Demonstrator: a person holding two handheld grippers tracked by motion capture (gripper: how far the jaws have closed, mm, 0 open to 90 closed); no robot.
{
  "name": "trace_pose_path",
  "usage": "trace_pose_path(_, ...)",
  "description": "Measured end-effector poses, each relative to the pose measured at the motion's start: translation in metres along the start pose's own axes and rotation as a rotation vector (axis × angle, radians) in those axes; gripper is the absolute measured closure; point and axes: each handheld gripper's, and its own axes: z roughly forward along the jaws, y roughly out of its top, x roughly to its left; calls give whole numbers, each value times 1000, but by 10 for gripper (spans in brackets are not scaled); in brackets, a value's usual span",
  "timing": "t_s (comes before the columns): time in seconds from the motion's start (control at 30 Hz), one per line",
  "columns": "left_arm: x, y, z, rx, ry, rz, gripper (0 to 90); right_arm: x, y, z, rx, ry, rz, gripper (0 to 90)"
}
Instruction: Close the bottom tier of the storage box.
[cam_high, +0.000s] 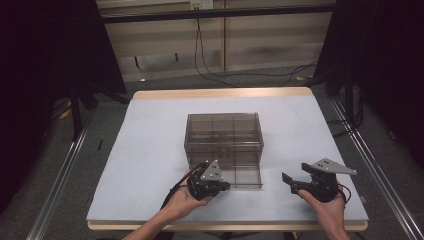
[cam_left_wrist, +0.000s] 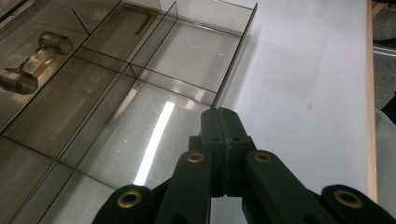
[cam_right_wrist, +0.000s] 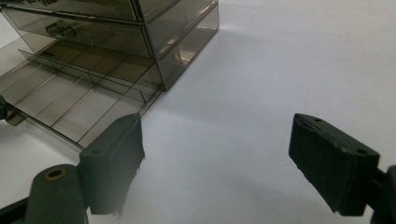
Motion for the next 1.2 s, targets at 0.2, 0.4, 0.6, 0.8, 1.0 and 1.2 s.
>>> trace_pose_path(0.2,1,0,2,-20,0,-11,900,0,0,0,0,4,1,177)
trace_pose_path(0.4,3,0,3,-26,6,-15,900,-1,0,0,1,5,2,177)
trace_pose_path(0.6,5,-1,3,-25,10,-41,900,0,0,0,1,4,2,177)
trace_pose_path(0.8,7,-1,3,-24,3,-49,900,0,0,0,1,7,4,176)
trace_pose_path(1.0,8,-1,3,-32,-3,-54,900,0,0,0,-1,9,3,174)
trace_pose_path(1.2,10,-2,4,-43,-9,-70,900,0,1,1,2,12,1,173)
